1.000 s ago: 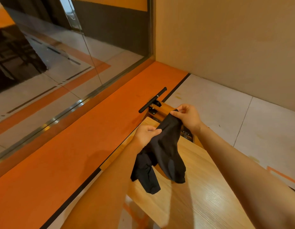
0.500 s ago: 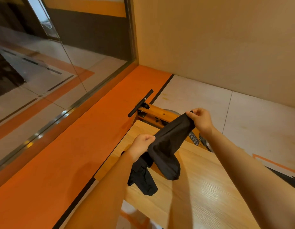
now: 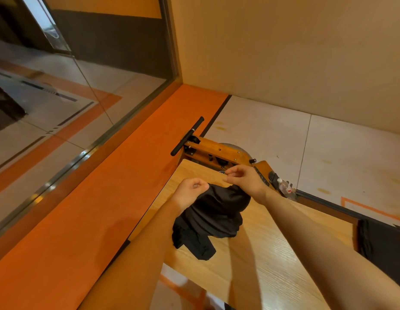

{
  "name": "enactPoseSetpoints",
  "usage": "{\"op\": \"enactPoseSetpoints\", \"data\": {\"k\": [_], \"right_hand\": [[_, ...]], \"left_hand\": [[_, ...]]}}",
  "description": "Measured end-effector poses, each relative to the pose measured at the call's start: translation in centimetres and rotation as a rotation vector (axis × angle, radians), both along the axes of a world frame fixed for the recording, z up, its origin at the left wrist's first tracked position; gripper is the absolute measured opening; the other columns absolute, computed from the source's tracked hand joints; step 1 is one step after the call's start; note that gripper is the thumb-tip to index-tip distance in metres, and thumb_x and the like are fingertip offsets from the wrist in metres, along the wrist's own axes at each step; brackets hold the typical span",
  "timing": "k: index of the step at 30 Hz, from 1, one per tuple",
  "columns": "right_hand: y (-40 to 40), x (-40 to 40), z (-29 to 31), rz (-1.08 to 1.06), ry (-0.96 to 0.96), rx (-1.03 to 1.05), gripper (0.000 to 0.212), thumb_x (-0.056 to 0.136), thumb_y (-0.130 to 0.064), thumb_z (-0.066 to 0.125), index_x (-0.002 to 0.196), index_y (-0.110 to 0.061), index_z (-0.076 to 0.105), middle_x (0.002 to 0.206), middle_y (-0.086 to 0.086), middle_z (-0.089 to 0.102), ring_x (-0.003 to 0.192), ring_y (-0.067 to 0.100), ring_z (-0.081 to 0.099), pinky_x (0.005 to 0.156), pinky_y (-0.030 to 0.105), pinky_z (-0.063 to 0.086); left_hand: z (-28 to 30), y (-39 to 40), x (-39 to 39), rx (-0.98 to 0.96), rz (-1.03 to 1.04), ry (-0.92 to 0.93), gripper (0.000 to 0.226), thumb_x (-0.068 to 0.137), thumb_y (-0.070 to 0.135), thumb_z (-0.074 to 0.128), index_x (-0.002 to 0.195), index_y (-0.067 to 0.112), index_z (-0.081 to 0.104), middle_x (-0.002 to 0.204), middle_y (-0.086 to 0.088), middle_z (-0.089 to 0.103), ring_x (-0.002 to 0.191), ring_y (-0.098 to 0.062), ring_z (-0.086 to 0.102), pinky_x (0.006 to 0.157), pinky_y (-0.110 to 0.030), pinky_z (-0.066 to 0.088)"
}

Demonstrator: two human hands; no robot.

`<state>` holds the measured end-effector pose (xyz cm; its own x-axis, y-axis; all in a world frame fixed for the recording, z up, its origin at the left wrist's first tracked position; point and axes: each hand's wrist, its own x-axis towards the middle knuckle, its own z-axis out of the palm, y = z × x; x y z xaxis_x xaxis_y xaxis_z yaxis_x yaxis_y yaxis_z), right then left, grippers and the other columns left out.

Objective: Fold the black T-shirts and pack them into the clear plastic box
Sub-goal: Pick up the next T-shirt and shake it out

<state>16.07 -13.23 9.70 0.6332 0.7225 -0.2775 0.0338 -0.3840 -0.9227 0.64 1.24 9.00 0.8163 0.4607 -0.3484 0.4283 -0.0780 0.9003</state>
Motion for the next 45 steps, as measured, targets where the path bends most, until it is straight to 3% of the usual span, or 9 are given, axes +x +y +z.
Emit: {"op": "enactPoseSetpoints", "data": {"k": [4,8,13,21,24,32,35,39,45], "right_hand": [[1.2,-1.5,-0.3,0.179,0.109,-0.034,0.04,0.081,-0.027,0.078,0.118,-0.014,0.069,0.108,-0.004,0.071,0.103,0.005,0.064,0.083,0.014,0.045],[1.9,-1.7,-0.9,0.292,0.123,-0.073,0.024,0.082,-0.021,0.078,0.105,-0.013,0.075,0.1,0.004,0.075,0.102,0.015,0.067,0.095,0.027,0.048],[2.1,-1.2,-0.5,0.258,0.123,-0.054,0.019,0.087,-0.02,0.072,0.099,-0.005,0.074,0.098,0.013,0.073,0.091,0.021,0.069,0.087,0.033,0.054],[1.0,1.0,-1.3,0.041,0.008,-0.119,0.016,0.097,-0.022,0.059,0.095,-0.008,0.066,0.09,0.01,0.066,0.086,0.022,0.062,0.084,0.037,0.051],[0.2,1.5,-1.9,-0.059,-0.041,-0.118,0.022,0.099,-0.022,0.056,0.098,-0.002,0.064,0.089,0.012,0.063,0.085,0.024,0.06,0.086,0.042,0.051],[-0.9,3.4,-2.1,-0.325,-0.127,-0.054,0.015,0.101,-0.019,0.051,0.091,-0.012,0.058,0.084,0.004,0.059,0.082,0.02,0.058,0.075,0.029,0.045],[-1.1,3.8,-2.0,-0.3,-0.151,-0.069,0.012,0.101,-0.019,0.051,0.094,-0.012,0.057,0.085,0.002,0.058,0.079,0.015,0.057,0.077,0.03,0.046],[-1.5,4.2,-2.6,-0.327,-0.137,-0.085,0.014,0.101,-0.019,0.05,0.095,-0.009,0.058,0.084,0.003,0.058,0.08,0.017,0.056,0.076,0.03,0.043],[-3.5,5.1,-3.4,-0.421,-0.09,-0.105,0.019,0.102,-0.017,0.048,0.087,-0.008,0.056,0.078,0.007,0.056,0.074,0.019,0.054,0.073,0.031,0.045]], "left_hand": [[0.1,0.1,-0.3,0.034,-0.022,0.012,0.011,0.095,0.019,0.06,0.087,0.015,0.066,0.085,0.008,0.065,0.08,-0.001,0.058,0.069,-0.011,0.042],[0.0,0.4,-0.7,0.046,-0.008,0.009,0.014,0.094,0.018,0.062,0.081,0.021,0.067,0.082,0.007,0.066,0.079,-0.005,0.059,0.07,-0.017,0.042],[-0.2,0.2,-0.7,-0.034,-0.005,0.037,0.01,0.084,0.014,0.074,0.082,0.015,0.064,0.083,-0.002,0.067,0.076,-0.012,0.063,0.067,-0.021,0.048],[-1.9,0.4,-1.5,-0.054,-0.002,0.132,0.017,0.081,0.015,0.077,0.093,0.005,0.068,0.105,-0.009,0.071,0.102,-0.024,0.065,0.094,-0.042,0.052],[-2.1,0.7,-1.4,-0.053,-0.009,0.147,0.024,0.08,0.014,0.077,0.098,0.0,0.069,0.102,-0.007,0.072,0.097,-0.021,0.067,0.089,-0.04,0.054],[-2.6,1.1,-2.0,-0.022,-0.118,0.16,0.011,0.088,0.013,0.068,0.095,0.004,0.068,0.103,-0.008,0.071,0.099,-0.017,0.066,0.091,-0.031,0.052],[-2.2,0.8,-1.8,-0.032,-0.074,0.125,0.009,0.095,0.011,0.058,0.099,0.004,0.063,0.089,0.002,0.067,0.081,0.0,0.064,0.072,-0.015,0.051],[-2.4,1.1,-1.9,-0.027,-0.034,0.125,0.019,0.086,0.009,0.071,0.101,-0.001,0.067,0.098,-0.006,0.072,0.088,-0.015,0.068,0.075,-0.025,0.055],[-2.3,1.8,-2.4,-0.013,0.015,0.183,0.011,0.079,0.005,0.076,0.086,0.008,0.068,0.077,0.002,0.068,0.067,-0.004,0.064,0.058,-0.013,0.047]]}}
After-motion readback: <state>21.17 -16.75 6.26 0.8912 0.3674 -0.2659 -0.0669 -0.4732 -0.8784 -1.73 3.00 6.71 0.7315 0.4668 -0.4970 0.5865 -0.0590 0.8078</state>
